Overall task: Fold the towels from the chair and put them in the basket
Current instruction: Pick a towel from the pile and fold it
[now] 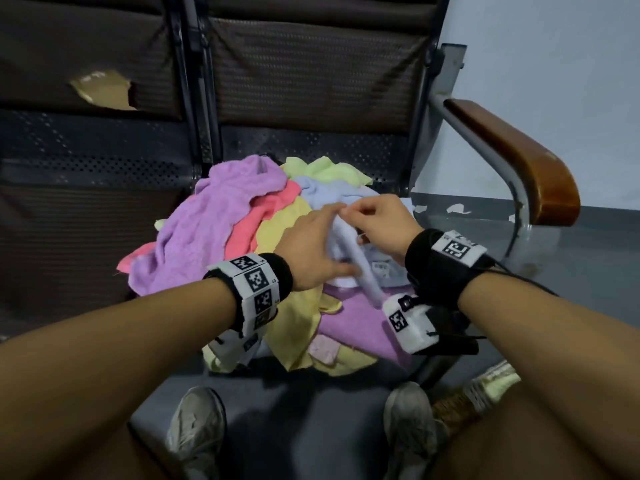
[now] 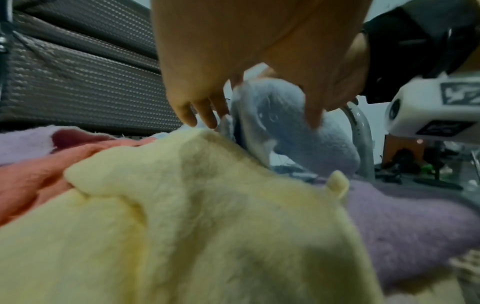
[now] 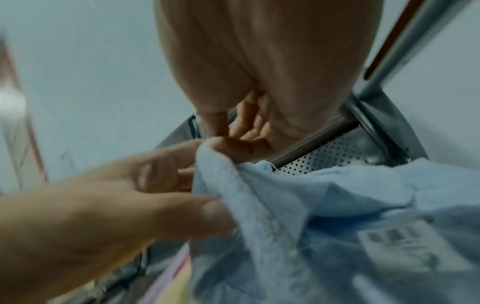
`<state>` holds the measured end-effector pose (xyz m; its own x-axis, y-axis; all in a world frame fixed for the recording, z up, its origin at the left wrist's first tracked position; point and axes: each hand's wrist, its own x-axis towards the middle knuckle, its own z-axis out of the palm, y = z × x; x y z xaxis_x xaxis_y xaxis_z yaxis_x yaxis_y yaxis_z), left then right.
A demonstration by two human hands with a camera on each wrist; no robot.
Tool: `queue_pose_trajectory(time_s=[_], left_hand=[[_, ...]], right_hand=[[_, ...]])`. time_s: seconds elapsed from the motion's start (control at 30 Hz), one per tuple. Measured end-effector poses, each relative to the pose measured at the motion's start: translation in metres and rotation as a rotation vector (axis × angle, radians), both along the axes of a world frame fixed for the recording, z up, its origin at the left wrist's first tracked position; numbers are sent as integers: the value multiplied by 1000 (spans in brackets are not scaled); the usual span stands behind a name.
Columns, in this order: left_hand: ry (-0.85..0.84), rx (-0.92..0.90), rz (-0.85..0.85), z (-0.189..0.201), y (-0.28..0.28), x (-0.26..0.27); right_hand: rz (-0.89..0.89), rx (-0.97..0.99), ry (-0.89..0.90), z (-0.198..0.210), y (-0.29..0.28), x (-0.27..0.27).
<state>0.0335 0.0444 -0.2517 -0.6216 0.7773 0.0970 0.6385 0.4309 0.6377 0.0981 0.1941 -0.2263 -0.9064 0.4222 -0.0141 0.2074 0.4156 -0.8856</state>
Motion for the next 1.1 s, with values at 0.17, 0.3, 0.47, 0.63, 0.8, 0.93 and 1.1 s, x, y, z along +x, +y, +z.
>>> queue_pose_trajectory(time_s=[0.17,0.3,0.47,0.63,0.8,0.93,1.1], left_hand=[[109,229,166,21,-6,-10],[-414,537,186,41,-13,-4],[-457,660,446,53,-25,-17],[-238,433,657,37,-50,-45],[-112,328,110,22,-45,-24],[46,281,222,22,-32,-23],[-153,503,373,34,-31,-34]], right_hand=[[-2,-205,118,11,1,5],[278,249,33,4,7,8],[129,535,-132,-10,11,-5],[4,333,104,10,1,-15],[216,-11,204,23,-27,-16],[237,-83,119,15,-22,-12],[299,385,-279,-20,-1,3]])
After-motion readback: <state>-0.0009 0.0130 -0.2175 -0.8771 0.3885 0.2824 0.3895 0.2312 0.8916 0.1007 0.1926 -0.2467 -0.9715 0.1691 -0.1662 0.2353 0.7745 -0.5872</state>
